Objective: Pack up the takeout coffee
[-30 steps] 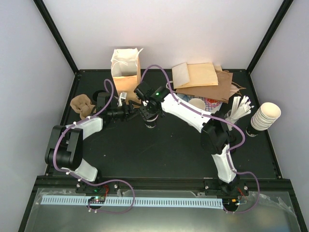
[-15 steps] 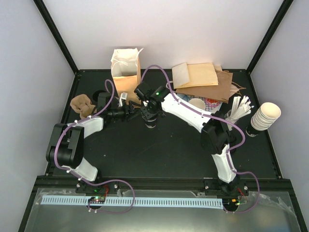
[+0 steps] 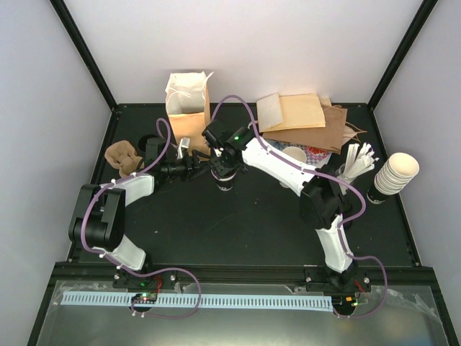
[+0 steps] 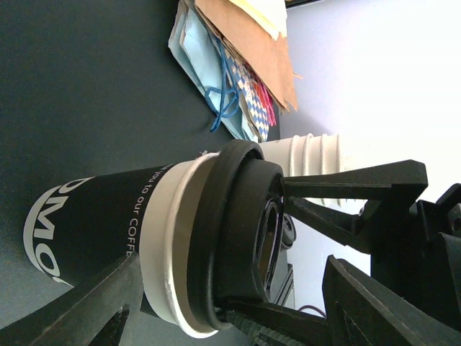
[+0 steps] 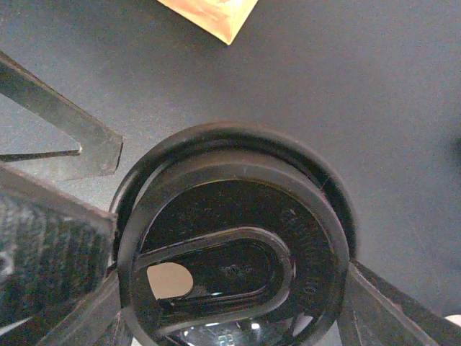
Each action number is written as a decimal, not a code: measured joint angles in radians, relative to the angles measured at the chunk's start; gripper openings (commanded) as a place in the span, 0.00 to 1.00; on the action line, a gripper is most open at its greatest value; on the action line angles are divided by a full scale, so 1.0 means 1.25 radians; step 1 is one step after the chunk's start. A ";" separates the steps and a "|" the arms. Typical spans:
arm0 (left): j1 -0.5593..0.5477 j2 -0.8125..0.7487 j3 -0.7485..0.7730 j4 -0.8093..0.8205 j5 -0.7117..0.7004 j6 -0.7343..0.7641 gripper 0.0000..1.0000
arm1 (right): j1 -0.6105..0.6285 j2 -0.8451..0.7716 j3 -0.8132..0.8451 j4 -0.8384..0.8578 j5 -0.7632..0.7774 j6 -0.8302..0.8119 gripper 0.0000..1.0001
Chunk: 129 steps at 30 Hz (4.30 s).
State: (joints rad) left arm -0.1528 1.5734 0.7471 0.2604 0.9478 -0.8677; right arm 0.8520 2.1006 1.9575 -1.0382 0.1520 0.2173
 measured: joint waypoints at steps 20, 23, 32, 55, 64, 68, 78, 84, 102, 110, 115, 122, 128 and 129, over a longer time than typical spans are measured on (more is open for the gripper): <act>0.000 0.026 0.000 0.032 0.021 -0.016 0.69 | -0.009 0.009 0.011 -0.001 -0.046 -0.005 0.68; -0.002 0.035 -0.007 0.047 0.022 -0.027 0.69 | -0.009 0.009 0.022 -0.018 -0.045 -0.006 0.68; -0.005 0.053 -0.024 0.084 0.032 -0.053 0.69 | -0.009 0.005 0.024 -0.039 -0.045 -0.008 0.68; -0.005 0.071 -0.024 0.128 0.042 -0.085 0.68 | -0.015 0.001 -0.001 -0.016 -0.066 -0.008 0.68; -0.005 0.074 -0.024 0.132 0.045 -0.091 0.68 | -0.015 0.001 -0.007 0.001 -0.069 -0.009 0.68; -0.005 0.084 -0.024 0.145 0.049 -0.096 0.68 | -0.015 0.002 -0.007 0.001 -0.070 -0.010 0.68; -0.005 0.094 -0.029 0.172 0.056 -0.111 0.68 | -0.020 0.008 -0.009 0.000 -0.085 -0.027 0.68; -0.010 0.096 -0.038 0.190 0.056 -0.119 0.68 | -0.020 0.023 0.009 -0.020 -0.082 -0.038 0.68; -0.040 0.042 -0.109 0.244 0.060 -0.178 0.77 | -0.015 -0.079 -0.133 -0.021 -0.092 -0.068 0.65; -0.040 -0.110 -0.141 0.171 0.053 -0.124 0.68 | 0.000 -0.213 -0.310 -0.016 -0.113 -0.056 0.65; -0.058 -0.160 -0.209 0.132 0.053 -0.095 0.67 | 0.012 -0.284 -0.399 0.010 -0.127 -0.038 0.65; -0.125 -0.201 -0.256 0.090 0.050 -0.058 0.65 | 0.033 -0.306 -0.428 0.025 -0.113 -0.028 0.65; -0.144 -0.208 -0.256 0.088 0.040 -0.046 0.60 | 0.054 -0.301 -0.422 0.018 -0.094 -0.025 0.65; -0.145 -0.208 -0.256 0.088 0.037 -0.043 0.60 | 0.056 -0.294 -0.415 0.013 -0.090 -0.023 0.65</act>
State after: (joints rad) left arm -0.3340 1.3140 0.4267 0.3702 0.9943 -0.9218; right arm 0.9222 1.7325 1.4391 -1.0218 0.0399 0.1886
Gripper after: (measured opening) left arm 0.617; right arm 0.709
